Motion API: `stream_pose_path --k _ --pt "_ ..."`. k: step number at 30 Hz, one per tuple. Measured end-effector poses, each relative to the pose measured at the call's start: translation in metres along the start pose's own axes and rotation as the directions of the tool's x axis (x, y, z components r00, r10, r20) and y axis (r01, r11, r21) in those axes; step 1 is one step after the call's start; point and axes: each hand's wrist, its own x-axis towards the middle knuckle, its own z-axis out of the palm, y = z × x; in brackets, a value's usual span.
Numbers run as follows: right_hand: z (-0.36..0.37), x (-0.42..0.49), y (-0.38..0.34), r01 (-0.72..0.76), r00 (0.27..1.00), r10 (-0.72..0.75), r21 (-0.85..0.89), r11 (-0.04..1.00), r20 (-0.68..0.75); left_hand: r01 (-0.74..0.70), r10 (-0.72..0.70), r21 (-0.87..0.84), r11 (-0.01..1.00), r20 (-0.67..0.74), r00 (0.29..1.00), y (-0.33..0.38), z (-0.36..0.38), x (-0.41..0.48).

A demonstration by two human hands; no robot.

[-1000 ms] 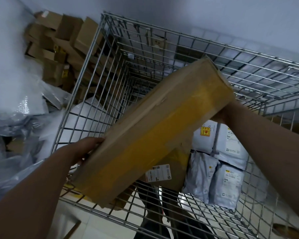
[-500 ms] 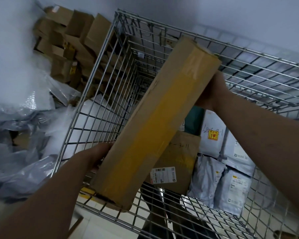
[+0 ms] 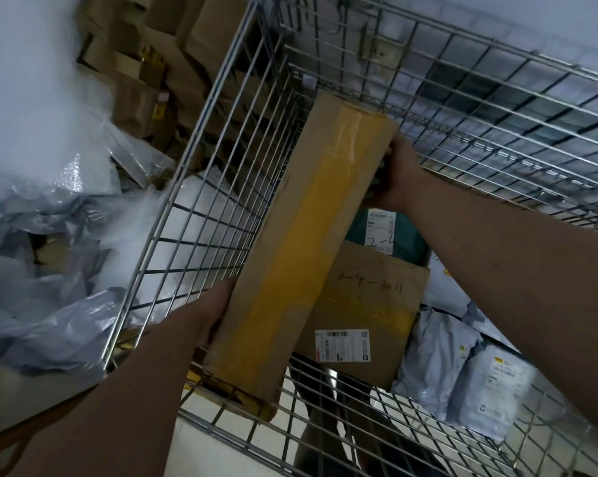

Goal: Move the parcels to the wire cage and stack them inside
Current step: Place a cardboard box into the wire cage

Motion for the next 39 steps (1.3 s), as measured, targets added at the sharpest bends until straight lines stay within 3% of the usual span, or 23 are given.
stream_pose_path --k 9,20,25,30,34,36,39 --pt "0.031 0.027 -0.005 -0.019 0.993 0.01 -0.074 0.997 -0.12 -0.121 0.124 -0.185 0.975 0.007 0.992 0.009 -0.016 0.023" --pt "0.034 0.033 0.001 -0.038 0.997 0.039 0.025 0.999 -0.064 -0.298 0.297 -0.097 0.949 -0.032 0.954 0.021 -0.012 0.004" --pt "0.042 0.03 0.012 -0.026 0.999 0.028 0.05 0.998 -0.025 -0.418 0.41 -0.044 0.907 -0.127 0.903 0.034 -0.002 -0.015" --pt "0.054 0.026 0.024 -0.06 0.998 0.061 0.028 0.998 -0.006 -0.596 0.654 0.271 0.756 -0.315 0.687 0.067 0.023 -0.032" --pt "0.062 0.02 0.043 -0.123 0.992 0.122 0.048 0.991 0.008 -0.482 0.797 0.672 0.563 -0.286 0.532 0.091 0.05 -0.037" --pt "0.067 0.015 0.054 -0.144 0.989 0.144 0.059 0.988 0.019 -0.409 0.824 0.771 0.487 -0.25 0.509 0.095 0.057 -0.037" --pt "0.074 0.006 0.066 -0.139 0.99 0.14 0.015 0.99 -0.015 -0.386 0.811 0.783 0.487 -0.242 0.533 0.097 0.053 -0.036"
